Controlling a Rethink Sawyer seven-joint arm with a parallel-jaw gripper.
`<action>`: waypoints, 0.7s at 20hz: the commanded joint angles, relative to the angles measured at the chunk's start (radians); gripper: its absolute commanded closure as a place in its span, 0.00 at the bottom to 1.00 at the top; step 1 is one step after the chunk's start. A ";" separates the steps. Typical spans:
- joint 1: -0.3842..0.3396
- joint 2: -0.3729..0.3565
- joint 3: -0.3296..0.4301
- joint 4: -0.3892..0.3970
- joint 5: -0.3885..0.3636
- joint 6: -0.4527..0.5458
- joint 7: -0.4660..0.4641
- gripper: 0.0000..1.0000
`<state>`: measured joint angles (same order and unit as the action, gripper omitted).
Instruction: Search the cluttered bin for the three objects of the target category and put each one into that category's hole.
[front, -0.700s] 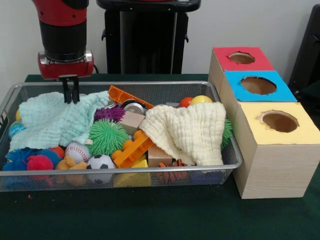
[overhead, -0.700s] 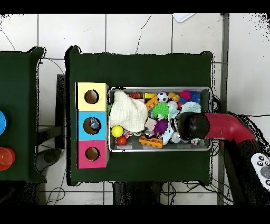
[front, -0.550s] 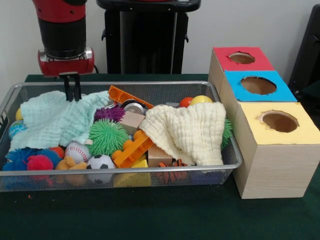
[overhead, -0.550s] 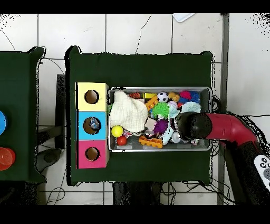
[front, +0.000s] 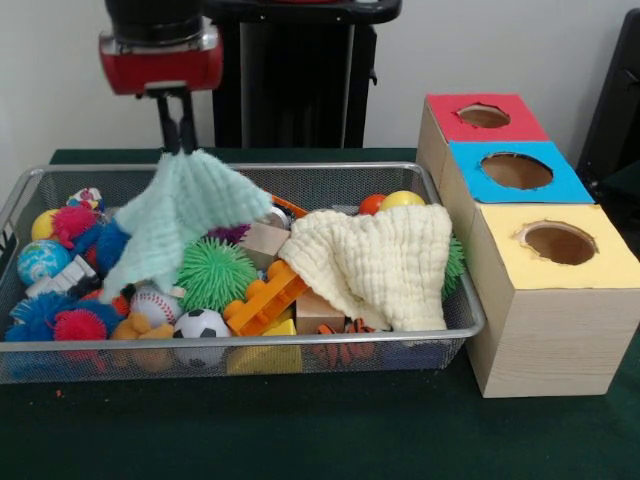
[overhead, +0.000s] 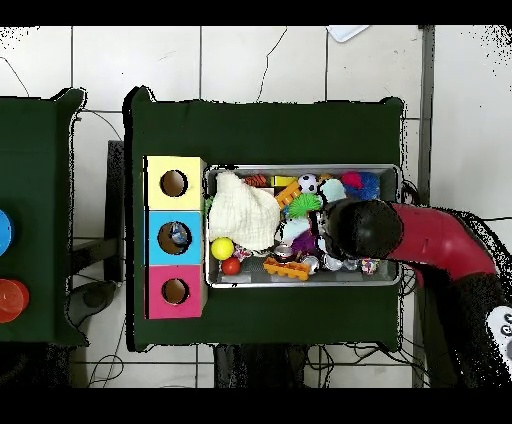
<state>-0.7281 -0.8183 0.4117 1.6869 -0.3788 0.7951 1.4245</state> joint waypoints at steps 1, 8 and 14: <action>0.194 -0.129 -0.038 0.015 0.114 0.231 0.260 1.00; 0.335 -0.067 -0.109 -0.012 0.150 0.150 0.364 1.00; 0.335 -0.065 -0.154 0.050 0.161 0.041 0.330 0.00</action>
<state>-0.3570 -0.9135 0.3630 1.6708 -0.2420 0.8955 1.5014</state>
